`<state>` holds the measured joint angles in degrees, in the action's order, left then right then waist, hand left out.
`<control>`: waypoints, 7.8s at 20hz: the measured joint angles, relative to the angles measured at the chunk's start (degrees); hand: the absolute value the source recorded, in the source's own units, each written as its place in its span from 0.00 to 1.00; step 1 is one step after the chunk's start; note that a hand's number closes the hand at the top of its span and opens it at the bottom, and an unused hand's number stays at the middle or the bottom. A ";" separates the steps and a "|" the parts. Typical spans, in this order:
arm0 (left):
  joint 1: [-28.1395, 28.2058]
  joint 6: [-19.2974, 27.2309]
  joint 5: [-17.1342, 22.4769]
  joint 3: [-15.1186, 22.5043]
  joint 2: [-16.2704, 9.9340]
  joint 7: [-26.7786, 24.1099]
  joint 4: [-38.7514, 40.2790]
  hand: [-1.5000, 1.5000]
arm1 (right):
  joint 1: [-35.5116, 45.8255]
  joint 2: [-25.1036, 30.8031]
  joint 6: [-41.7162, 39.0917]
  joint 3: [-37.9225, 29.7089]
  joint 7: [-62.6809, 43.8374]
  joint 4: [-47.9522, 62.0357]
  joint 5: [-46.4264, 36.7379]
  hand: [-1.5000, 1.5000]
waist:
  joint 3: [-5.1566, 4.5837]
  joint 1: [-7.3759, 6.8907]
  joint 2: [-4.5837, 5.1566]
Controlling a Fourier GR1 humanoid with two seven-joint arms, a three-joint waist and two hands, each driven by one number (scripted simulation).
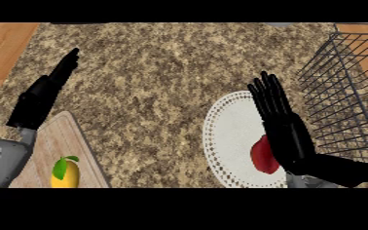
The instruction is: Pick the pear from the placemat and place it in the basket
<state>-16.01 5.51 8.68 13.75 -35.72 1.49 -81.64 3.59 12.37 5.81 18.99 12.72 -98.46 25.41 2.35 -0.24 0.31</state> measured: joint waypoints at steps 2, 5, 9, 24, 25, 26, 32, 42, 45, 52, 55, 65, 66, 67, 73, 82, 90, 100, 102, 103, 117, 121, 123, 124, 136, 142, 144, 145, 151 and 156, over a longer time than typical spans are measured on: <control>0.04 0.49 -0.11 -0.32 0.47 1.45 -0.11 0.50 | -1.07 0.83 -3.27 -1.99 2.46 2.14 1.90 1.00 | -0.88 0.10 -0.08; 0.72 2.66 0.17 -1.10 2.47 3.17 1.58 0.50 | -2.07 3.99 -11.50 -8.28 7.67 7.64 7.25 1.00 | -1.54 0.17 0.06; 2.59 4.87 1.86 -1.57 5.83 5.39 3.12 0.50 | -2.14 5.14 -20.03 -11.85 20.49 8.66 6.73 0.00 | -1.82 0.52 -0.12; 5.04 7.18 2.22 -2.18 8.80 8.71 2.93 0.50 | -16.26 17.22 1.43 -17.40 17.52 -0.73 -24.73 0.00 | -2.72 2.03 -0.71; 4.94 7.49 2.06 -2.06 9.10 8.89 2.79 0.50 | -17.19 20.06 0.52 -17.68 15.30 -2.03 -26.12 0.00 | -2.73 2.09 -0.71; 4.58 7.93 1.72 -1.92 9.38 9.18 2.83 0.50 | -18.47 22.70 -0.72 -17.70 13.46 -3.17 -27.39 0.00 | -2.73 2.25 -0.69; 3.92 7.85 1.18 -2.33 9.83 9.05 3.63 0.50 | -25.34 35.78 -12.00 -19.15 3.95 -12.53 -27.46 0.00 | -2.61 2.08 -0.59; 3.08 4.85 -0.64 -4.53 11.60 10.15 3.79 0.50 | -29.94 34.52 -21.96 -25.56 -5.18 -21.60 -25.42 0.00 | -2.41 0.91 -0.43; 3.38 5.02 -2.14 -4.54 12.78 10.92 2.75 0.50 | -28.75 31.43 -22.61 -26.41 -7.24 -21.97 -26.06 0.00 | -2.38 0.71 -0.41; 2.86 2.78 -3.41 -6.62 14.23 10.80 3.91 0.50 | -25.34 23.93 -21.43 -25.73 -6.03 -17.13 -33.97 0.00 | -2.35 0.49 -0.34; 2.87 2.21 -4.39 -7.36 14.98 10.98 3.56 0.50 | -25.13 20.47 -21.33 -24.33 -5.11 -16.31 -37.48 0.00 | -2.35 0.47 -0.35; 2.80 0.17 -7.59 -9.95 17.34 11.29 3.67 0.50 | -18.91 11.99 -21.51 -19.43 -4.03 -8.74 -47.16 0.00 | -2.35 0.34 -0.33; 2.27 0.31 -8.12 -10.03 17.79 11.51 4.04 0.50 | -17.25 11.38 -21.42 -19.39 -3.83 -7.00 -47.76 0.00 | -2.34 0.32 -0.32; 2.20 -0.06 -8.32 -10.52 17.97 11.77 3.84 0.50 | -16.40 10.87 -21.63 -19.50 -3.90 -6.46 -48.41 0.00 | -2.34 0.32 -0.31; 2.61 -0.82 -10.13 -11.83 20.00 10.48 4.71 0.50 | -14.06 6.89 -19.90 -17.88 -2.19 -2.19 -53.51 0.00 | -2.35 0.35 -0.32; 4.65 -3.34 -12.02 -14.19 21.19 10.59 2.24 0.50 | -10.49 2.59 -19.14 -17.38 -0.98 3.11 -57.44 0.00 | -2.34 0.29 -0.32; 4.28 -5.14 -13.25 -16.06 22.34 10.71 2.41 0.50 | -6.96 0.75 -20.49 -17.22 -2.59 7.31 -60.05 0.00 | -2.35 0.29 -0.33; 3.99 -6.20 -14.96 -17.10 23.65 12.07 1.49 0.50 | -7.06 -2.34 -18.76 -15.49 -2.05 10.64 -63.03 0.00 | -2.35 0.32 -0.33; 4.59 -6.24 -15.22 -17.30 23.89 12.34 0.58 0.50 | -6.98 -2.74 -17.97 -15.49 -1.19 11.73 -63.37 0.00 | -2.34 0.29 -0.32; 4.86 -6.37 -15.50 -17.29 24.03 12.21 0.30 0.50 | -6.87 -2.93 -17.46 -15.27 -0.75 12.46 -63.92 1.00 | -2.35 0.29 -0.33; 3.36 -6.91 -16.07 -18.57 24.72 12.41 1.32 0.50 | -4.98 -2.85 -6.73 -10.78 1.94 14.76 -77.30 1.00 | -2.57 0.34 -0.53; 3.12 -6.71 -16.61 -18.52 24.64 11.87 2.28 0.50 | -5.48 -2.30 -8.59 -4.62 -7.65 11.78 -88.80 1.00 | -3.04 0.32 -0.92; 3.77 -7.14 -16.58 -18.50 24.34 11.47 2.16 0.50 | -5.02 -2.60 -11.25 -1.54 -13.29 10.30 -94.38 1.00 | -3.12 0.18 -0.99; 3.70 -7.06 -16.61 -18.30 24.55 11.95 1.73 0.50 | -4.53 -2.99 -12.84 0.02 -16.00 9.44 -96.99 1.00 | -3.07 0.16 -0.96; 4.63 -7.48 -16.31 -19.05 24.34 11.30 1.85 0.50 | -8.77 -11.47 -21.91 9.47 -31.23 -14.53 -91.41 1.00 | -2.40 0.76 -0.55; 3.96 -7.30 -16.32 -19.06 24.55 11.93 1.62 0.50 | -6.30 -12.15 -22.00 9.73 -42.85 -31.40 -80.23 1.00 | -2.39 0.73 -0.53; 3.54 -7.56 -16.29 -19.05 24.31 12.48 1.24 0.50 | -3.00 -12.40 -23.97 8.31 -47.46 -34.55 -78.63 1.00 | -2.41 0.56 -0.51; 3.85 -7.46 -16.46 -18.74 24.58 12.59 0.96 0.50 | -0.53 -12.39 -24.62 8.05 -50.34 -34.92 -78.50 1.00 | -2.42 0.45 -0.52; 4.02 -7.13 -16.94 -18.31 25.05 12.87 0.77 0.50 | 14.27 -12.38 -28.89 3.52 -63.84 -35.56 -77.57 1.00 | -2.46 0.19 -0.52; 3.78 -7.41 -16.63 -18.68 24.79 13.11 0.59 0.50 | 26.61 -12.38 -30.96 -5.28 -67.64 -34.35 -74.65 1.00 | -2.45 0.22 -0.56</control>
<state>-12.24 -1.91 -7.95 -4.93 -10.94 14.60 -81.06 30.20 0.00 -25.15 13.71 -54.92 -132.81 -49.24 -0.10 -0.02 -0.24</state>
